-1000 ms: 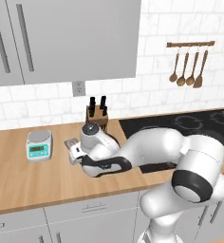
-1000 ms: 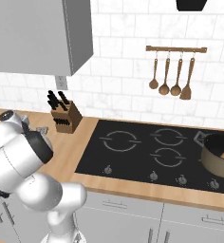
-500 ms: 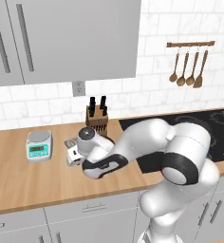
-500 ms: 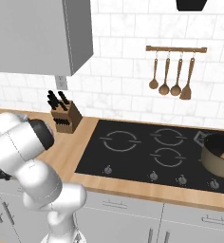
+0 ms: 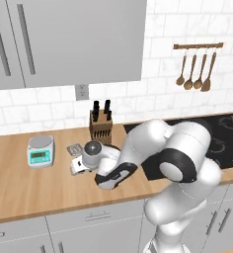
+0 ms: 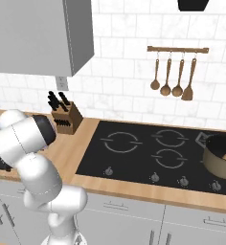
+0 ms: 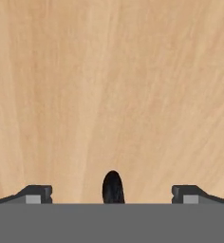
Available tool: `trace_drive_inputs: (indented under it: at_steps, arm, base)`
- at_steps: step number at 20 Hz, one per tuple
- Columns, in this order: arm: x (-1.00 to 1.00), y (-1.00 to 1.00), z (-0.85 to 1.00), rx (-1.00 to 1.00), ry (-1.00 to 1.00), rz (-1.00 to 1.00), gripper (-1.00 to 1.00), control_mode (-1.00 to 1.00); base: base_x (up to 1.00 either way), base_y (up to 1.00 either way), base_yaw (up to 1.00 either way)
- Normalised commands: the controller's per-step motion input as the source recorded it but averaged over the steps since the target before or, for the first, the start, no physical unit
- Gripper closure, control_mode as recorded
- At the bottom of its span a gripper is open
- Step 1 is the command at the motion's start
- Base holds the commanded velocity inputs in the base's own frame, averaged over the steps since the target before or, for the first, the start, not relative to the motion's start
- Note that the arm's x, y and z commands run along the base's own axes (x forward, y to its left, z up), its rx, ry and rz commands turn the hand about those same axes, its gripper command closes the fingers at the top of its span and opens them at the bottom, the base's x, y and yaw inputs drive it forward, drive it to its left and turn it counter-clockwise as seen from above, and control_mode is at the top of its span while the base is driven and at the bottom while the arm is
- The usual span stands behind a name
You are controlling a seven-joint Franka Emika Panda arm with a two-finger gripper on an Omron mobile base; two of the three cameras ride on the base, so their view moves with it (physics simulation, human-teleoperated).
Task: Put the lemon and sweet potato in the pot. Retrieve the spatula and lightly stir the vegetables in the pot.
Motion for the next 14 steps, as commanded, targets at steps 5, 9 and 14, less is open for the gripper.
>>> trace_drive_inputs:
  at_steps: [5,9,14]
  arm:
    - [0.4,0.0,-0.12,0.07,0.0,0.0,-1.0,-1.0]
    - [0.02,0.0,-0.33,0.05,0.0,0.0,-1.0,-1.0]
    - [0.0,0.01,-0.31,0.04,0.0,0.0,-1.0,-1.0]
  base:
    - [0.0,0.0,0.0]
    - [0.0,0.0,0.0]
    - [0.0,0.0,0.0]
